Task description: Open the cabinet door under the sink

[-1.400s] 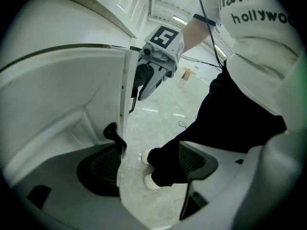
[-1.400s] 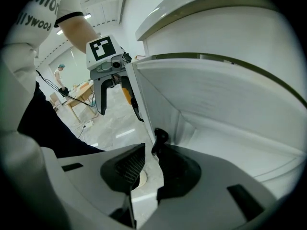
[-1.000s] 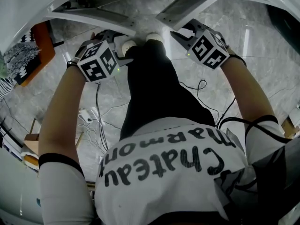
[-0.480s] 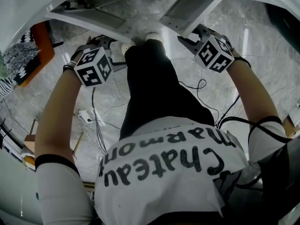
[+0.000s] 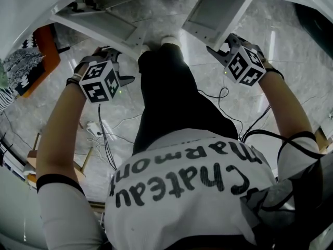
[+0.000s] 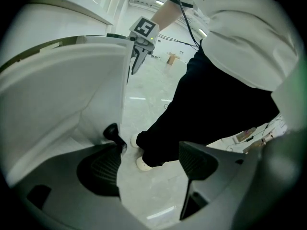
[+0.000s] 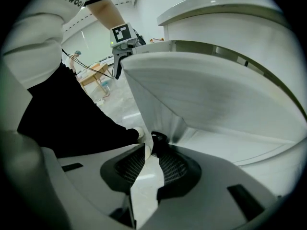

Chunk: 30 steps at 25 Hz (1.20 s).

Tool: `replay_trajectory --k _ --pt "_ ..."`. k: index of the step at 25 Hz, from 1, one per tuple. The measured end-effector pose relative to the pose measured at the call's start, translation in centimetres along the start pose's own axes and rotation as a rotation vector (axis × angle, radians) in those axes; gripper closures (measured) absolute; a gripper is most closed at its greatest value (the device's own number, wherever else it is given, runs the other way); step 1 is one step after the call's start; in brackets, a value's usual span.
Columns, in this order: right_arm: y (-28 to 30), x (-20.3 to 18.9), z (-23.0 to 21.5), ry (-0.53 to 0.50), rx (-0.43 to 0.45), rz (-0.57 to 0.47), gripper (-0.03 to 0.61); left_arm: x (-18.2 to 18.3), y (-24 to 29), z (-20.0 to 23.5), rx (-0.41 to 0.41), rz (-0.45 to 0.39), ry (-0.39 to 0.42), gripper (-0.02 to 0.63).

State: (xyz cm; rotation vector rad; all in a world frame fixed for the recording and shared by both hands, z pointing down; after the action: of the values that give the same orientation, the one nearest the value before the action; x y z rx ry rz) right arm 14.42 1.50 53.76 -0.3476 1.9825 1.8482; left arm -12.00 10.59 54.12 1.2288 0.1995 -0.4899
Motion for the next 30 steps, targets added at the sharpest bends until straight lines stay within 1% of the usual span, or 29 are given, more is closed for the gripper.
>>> replay_trajectory --k 6,13,20,30 --pt "-0.9 -2.4 0.8 -0.003 0.01 0.051 0.497 -0.5 0.0 -0.4 -0.006 0.01 -0.007 0.259" --pt "-1.9 -4.8 1.3 -0.032 0.032 0.123 0.494 -1.8 -0.2 -1.3 -0.023 0.036 0.003 0.259" --pt "-2.5 -6.1 1.5 -0.024 0.023 0.157 0.494 -3.6 -0.5 -2.7 -0.033 0.084 0.004 0.259" --pt "-3.2 -7.5 1.6 -0.032 0.026 0.199 0.489 -5.2 -0.8 -3.9 -0.026 0.133 -0.014 0.259"
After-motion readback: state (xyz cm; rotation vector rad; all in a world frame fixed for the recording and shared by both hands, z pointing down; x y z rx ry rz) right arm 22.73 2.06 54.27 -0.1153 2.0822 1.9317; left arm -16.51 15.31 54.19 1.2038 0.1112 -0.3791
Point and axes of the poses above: the fingertips, and each gripper's own axes: y forward along the fingers, z to its left, x out of its top, the point moved 6 cm from there along -y, backward along the fingers, and after that the axes turned 6 degrees about -y, right-handed, at the moved point
